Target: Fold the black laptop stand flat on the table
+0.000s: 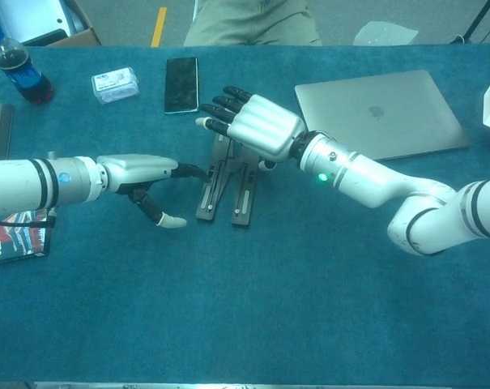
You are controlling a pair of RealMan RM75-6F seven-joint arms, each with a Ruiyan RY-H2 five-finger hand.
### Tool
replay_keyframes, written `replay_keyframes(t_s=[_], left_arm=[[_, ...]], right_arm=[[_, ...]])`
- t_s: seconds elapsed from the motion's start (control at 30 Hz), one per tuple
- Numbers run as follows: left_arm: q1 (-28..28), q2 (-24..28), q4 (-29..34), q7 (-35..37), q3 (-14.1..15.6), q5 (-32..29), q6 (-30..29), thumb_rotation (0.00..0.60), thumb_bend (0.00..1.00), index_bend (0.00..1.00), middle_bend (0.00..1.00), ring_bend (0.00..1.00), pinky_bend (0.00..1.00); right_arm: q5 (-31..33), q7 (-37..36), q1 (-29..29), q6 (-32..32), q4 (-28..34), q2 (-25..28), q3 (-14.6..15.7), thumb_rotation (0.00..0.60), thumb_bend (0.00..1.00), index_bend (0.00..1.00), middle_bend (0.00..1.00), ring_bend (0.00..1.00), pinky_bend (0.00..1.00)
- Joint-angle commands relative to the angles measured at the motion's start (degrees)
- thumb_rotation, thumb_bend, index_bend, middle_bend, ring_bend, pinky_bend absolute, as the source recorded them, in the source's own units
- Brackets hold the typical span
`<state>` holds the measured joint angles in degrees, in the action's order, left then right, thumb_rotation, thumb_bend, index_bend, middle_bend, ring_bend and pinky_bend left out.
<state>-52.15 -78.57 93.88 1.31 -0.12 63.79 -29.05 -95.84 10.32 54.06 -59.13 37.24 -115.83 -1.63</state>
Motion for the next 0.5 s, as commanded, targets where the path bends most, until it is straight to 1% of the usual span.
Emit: replay_keyframes(t_s=[0.03,0.33,0.5], left_arm=[[0.15,0.35,0.42,0.09,0.21,-0.07,-0.08,0.404,0.28,0.06,0.04,0.0,0.04],[0.68,1.03,1.5,0.55,0.57,0.2,-0.48,0.405,0.28,0.06,0.04,0.0,0.04],[0.9,1.38,1.79,0.64,0.72,0.11,-0.73,0.404,0.28,0.04,0.04,0.0,0.04]], right_arm=[[0.22,-0.13,0.4,0.27,-0.59,-0.6,-0.25,0.6,0.0,0.0,0.0,0.0,0.03],[1.01,-0.34,1.62,1.26,-2.76,-2.84,-1.0,0.6,0.0,0.0,0.0,0.0,0.03],[1.41,-0.48,2.21,1.8,-3.94,-3.88,-1.3,0.6,0.0,0.0,0.0,0.0,0.03]])
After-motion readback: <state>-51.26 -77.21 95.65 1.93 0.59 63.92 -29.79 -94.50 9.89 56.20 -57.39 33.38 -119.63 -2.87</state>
